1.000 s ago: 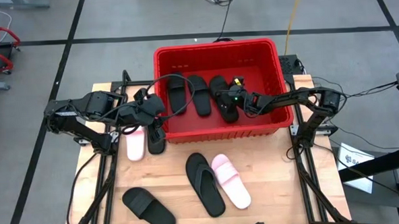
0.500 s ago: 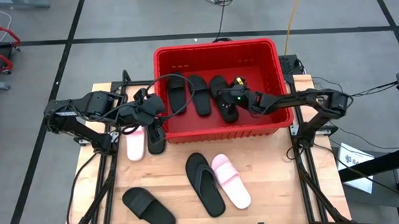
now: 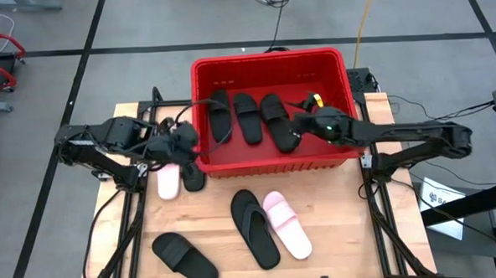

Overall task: Pick and place slides into bin
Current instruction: Put the black slide into the red bin

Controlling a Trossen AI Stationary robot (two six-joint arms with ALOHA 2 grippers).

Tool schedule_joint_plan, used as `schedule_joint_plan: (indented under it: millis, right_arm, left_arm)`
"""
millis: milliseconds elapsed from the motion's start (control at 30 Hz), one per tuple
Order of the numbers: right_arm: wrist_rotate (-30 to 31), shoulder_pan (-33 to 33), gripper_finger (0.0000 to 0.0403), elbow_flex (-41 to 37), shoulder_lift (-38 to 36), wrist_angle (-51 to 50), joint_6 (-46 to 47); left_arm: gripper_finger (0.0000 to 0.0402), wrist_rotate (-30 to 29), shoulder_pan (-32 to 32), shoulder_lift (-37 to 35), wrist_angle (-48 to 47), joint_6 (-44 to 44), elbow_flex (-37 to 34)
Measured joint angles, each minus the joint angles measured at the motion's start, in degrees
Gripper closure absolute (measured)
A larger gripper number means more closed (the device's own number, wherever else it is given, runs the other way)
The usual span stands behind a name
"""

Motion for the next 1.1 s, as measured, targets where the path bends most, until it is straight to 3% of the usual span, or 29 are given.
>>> schedule_joint_plan:
  millis: [133,300,533,867,1100]
  right_arm:
    - [-0.2,4.9,0.0187,0.0,-5.8,0.0,0.0]
    - [-0.2,11.1,0.0192,0.0,-10.3,0.0,0.0]
    - [-0.3,16.8,0.0192,0.0,-12.3,-0.1,-0.1]
    - [-0.3,20.2,0.0193,0.0,-12.3,-0.1,0.0]
    - [-0.3,20.3,0.0193,0.0,-12.3,-0.1,0.0]
  left_arm:
    - [0.0272,1.0,-4.6,0.9,-6.1,-10.0,0.0]
    - [0.0272,8.2,-10.7,0.9,-6.7,-23.4,-1.9]
    - [0.0272,17.7,-18.3,0.1,-5.8,-37.0,-12.5]
    - [0.0273,25.5,-22.1,-3.9,16.2,-46.6,-31.9]
    - [0.0273,27.6,-24.8,-4.0,24.3,-49.3,-41.2]
